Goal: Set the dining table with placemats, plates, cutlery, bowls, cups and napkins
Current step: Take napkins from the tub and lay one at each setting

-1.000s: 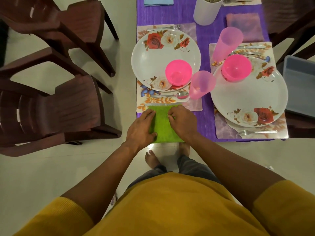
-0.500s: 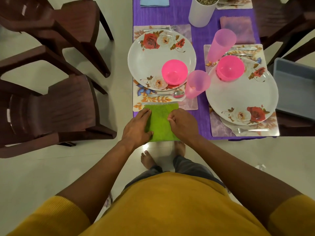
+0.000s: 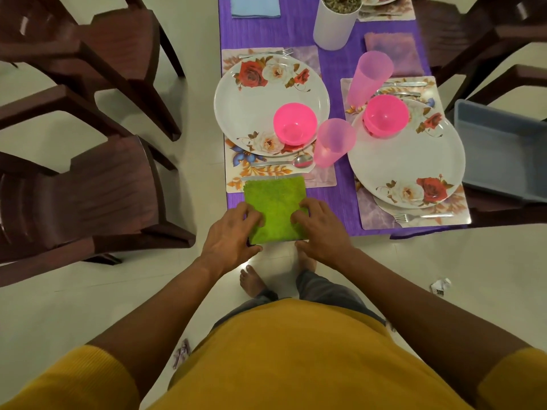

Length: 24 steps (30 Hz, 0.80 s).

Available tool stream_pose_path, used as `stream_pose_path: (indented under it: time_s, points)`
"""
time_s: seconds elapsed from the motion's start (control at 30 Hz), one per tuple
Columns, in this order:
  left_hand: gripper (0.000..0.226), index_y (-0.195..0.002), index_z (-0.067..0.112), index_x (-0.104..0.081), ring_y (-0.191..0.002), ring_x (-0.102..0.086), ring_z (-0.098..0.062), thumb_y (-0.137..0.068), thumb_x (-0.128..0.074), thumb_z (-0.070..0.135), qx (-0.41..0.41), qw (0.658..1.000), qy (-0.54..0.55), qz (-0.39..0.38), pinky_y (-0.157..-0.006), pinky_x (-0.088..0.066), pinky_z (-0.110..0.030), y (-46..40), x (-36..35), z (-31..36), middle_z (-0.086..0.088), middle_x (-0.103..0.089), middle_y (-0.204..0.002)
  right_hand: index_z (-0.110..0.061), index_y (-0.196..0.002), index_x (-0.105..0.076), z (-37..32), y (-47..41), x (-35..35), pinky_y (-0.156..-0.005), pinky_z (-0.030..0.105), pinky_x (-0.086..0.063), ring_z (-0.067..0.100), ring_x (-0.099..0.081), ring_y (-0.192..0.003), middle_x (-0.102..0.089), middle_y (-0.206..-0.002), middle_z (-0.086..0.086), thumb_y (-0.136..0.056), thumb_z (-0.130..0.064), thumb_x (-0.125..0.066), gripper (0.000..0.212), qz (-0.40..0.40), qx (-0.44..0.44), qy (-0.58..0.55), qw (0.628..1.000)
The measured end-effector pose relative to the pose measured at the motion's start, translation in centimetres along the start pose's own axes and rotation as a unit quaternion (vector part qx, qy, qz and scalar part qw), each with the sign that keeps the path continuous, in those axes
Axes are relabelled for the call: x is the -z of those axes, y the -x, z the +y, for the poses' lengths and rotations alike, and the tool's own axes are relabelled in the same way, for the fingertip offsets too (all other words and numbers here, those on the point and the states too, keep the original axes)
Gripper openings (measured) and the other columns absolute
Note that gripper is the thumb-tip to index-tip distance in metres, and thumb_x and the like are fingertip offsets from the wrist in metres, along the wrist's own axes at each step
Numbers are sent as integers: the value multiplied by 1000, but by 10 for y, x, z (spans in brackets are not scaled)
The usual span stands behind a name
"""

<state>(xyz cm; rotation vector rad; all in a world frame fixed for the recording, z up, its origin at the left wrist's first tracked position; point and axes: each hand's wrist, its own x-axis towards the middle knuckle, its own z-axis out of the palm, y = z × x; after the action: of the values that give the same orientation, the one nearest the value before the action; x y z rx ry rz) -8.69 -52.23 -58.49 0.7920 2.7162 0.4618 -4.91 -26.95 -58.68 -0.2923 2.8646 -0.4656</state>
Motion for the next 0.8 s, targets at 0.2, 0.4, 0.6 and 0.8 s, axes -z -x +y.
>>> stream_pose_path:
  time_s: [0.2, 0.4, 0.6, 0.8]
  points:
    - [30, -96, 28, -62, -89, -55, -24, -75, -82, 20, -10, 1000, 4, 21, -59, -54, -36, 3, -4, -2, 3, -60, -105, -15, -89, -58, 4, 9, -7, -59, 32, -48, 21, -51, -86, -51, -99, 5, -75, -17, -82, 28, 56, -21, -12, 998]
    - [25, -99, 26, -73, -87, -60, -26, -78, -86, 25, -11, 1000, -9, 26, -59, -53, -33, 3, -5, -9, 0, -65, -103, -15, -87, -65, 5, 16, -17, -58, 32, -48, 19, -51, -81, -53, -92, 3, -82, -13, -80, 16, 61, -37, -19, 997]
    - [30, -106, 24, -76, -90, -53, -21, -78, -69, 34, -7, 999, -3, 46, -62, -52, -33, 14, -8, -14, 2, -59, -106, -17, -85, -66, -1, 23, -15, -60, 32, -46, 18, -51, -82, -54, -90, -1, -82, -27, -68, 10, 77, -50, -15, 996]
    - [53, -134, 21, -61, -117, -50, -27, -90, -64, 51, -8, 997, -33, 72, -85, -49, -40, 2, 0, -6, -3, -57, -137, -12, -125, -65, -3, 9, -9, -80, 42, -51, 31, -55, -111, -61, -130, 10, -85, -24, -67, 42, 97, -66, 31, 993]
